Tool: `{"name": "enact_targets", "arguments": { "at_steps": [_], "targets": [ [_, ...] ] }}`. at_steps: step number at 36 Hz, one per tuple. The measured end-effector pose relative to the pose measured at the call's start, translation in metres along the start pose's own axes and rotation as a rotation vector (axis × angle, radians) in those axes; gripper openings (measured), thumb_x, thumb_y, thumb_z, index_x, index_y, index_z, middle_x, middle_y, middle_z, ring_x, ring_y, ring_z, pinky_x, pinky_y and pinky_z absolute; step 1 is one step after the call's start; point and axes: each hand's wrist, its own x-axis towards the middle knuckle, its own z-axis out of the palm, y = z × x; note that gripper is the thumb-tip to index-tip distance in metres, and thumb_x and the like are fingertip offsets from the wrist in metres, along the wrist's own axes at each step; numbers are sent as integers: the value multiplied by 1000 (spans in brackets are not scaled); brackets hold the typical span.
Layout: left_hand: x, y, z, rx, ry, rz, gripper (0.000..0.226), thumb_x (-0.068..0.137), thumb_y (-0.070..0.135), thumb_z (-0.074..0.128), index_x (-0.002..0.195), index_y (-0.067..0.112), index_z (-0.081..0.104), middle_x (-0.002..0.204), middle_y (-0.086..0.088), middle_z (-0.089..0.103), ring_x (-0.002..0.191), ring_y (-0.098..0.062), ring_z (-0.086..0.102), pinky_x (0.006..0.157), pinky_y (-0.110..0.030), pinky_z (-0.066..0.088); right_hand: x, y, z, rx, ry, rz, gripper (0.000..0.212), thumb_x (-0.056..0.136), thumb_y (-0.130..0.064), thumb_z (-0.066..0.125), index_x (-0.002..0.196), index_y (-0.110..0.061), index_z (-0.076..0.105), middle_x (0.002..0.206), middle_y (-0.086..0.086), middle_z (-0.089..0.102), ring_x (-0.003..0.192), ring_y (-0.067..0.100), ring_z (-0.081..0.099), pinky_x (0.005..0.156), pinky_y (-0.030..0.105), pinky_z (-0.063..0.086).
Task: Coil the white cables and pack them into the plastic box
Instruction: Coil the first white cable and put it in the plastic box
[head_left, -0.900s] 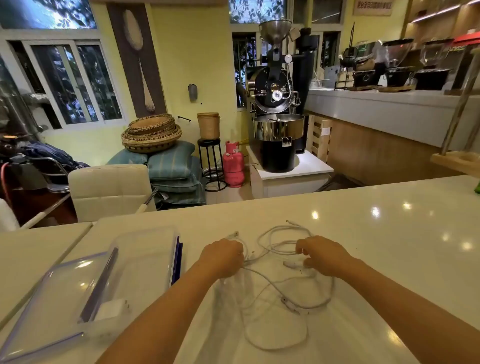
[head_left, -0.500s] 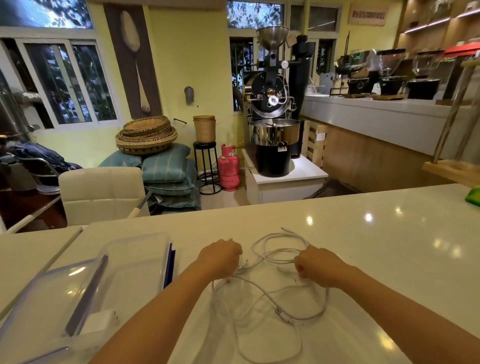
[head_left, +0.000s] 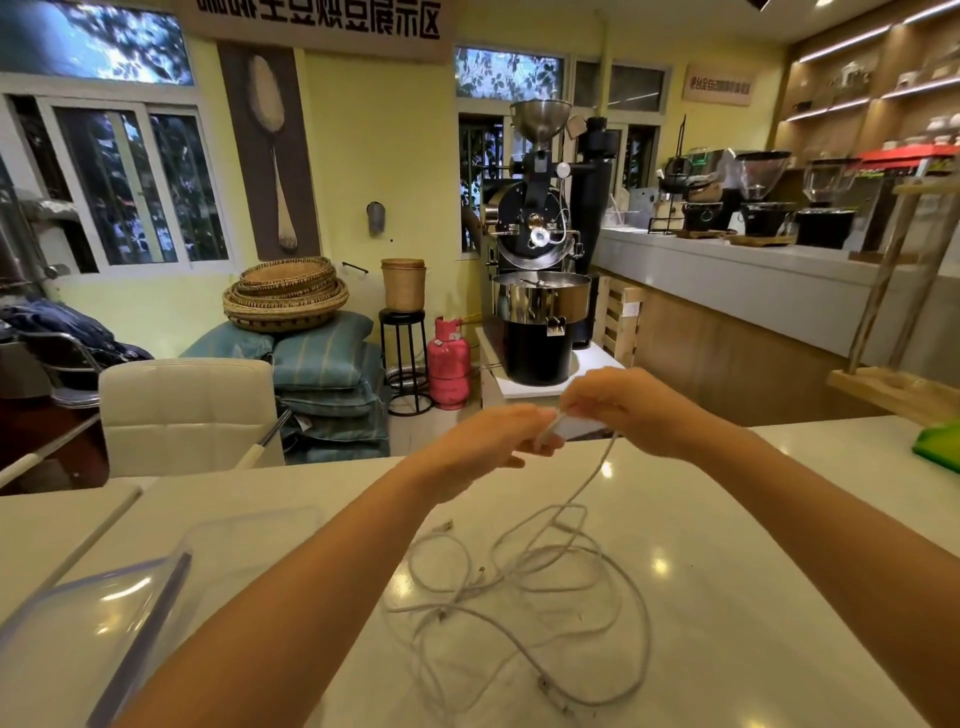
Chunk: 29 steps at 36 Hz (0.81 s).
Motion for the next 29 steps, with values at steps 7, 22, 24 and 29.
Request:
{"name": "enact_targets", "arguments": {
  "at_steps": [7,22,24,29],
  "targets": [
    [-1,26,-19,-369,-95,47,36,98,28,27,98,8,57,83,-9,67,68,-13,67,74,-27,53,22,-21,-24,282,86,-99,19,87,0,51,98,0,66,77,-9,58,71,-4,57,69,2,46],
    [-9,43,-46,-596,-225,272,24,91,8,35,85,8,58,61,0,65,52,-6,59,60,-18,54,39,-24,8,915,143,15,46,69,-38,51,99,-4,58,83,4,61,74,10,62,67,16,55],
    [-8,48,-45,-646,-216,315,20,90,5,38,85,8,57,65,-2,67,55,-8,63,59,-19,56,37,-24,25,1043,166,91,44,70,-39,48,97,-7,59,85,4,61,78,14,60,71,21,55],
    [-2,54,-42,-547,-112,376,25,93,0,32,83,9,53,68,-2,71,59,-8,66,56,-18,55,31,-32,60,1252,94,265,19,95,-18,40,86,-13,56,72,6,59,66,14,59,69,27,49]
  ]
}}
